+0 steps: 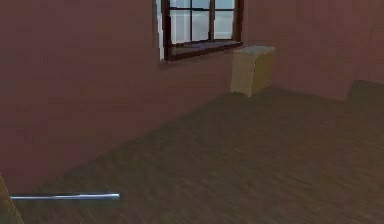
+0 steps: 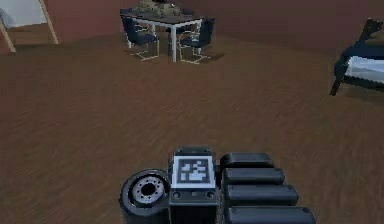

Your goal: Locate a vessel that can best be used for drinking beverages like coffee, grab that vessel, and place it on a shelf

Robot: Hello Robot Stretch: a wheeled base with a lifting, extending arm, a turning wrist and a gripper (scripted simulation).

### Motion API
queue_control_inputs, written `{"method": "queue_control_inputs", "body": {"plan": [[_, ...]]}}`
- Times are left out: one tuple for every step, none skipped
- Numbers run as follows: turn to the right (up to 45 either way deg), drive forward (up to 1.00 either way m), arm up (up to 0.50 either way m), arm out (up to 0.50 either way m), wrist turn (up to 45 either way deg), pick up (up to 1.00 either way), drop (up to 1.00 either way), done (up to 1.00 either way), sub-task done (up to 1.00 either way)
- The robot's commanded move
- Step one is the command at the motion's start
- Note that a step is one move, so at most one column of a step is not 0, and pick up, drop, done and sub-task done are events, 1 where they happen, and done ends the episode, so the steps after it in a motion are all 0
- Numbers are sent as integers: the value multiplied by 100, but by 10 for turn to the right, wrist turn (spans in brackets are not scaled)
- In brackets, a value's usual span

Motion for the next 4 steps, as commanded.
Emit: {"method": "queue_control_inputs", "body": {"plan": [[-450,0,0,0,0,0,0,0,0],[-300,0,0,0,0,0,0,0,0],[0,70,0,0,0,0,0,0,0],[-450,0,0,0,0,0,0,0,0]]}}
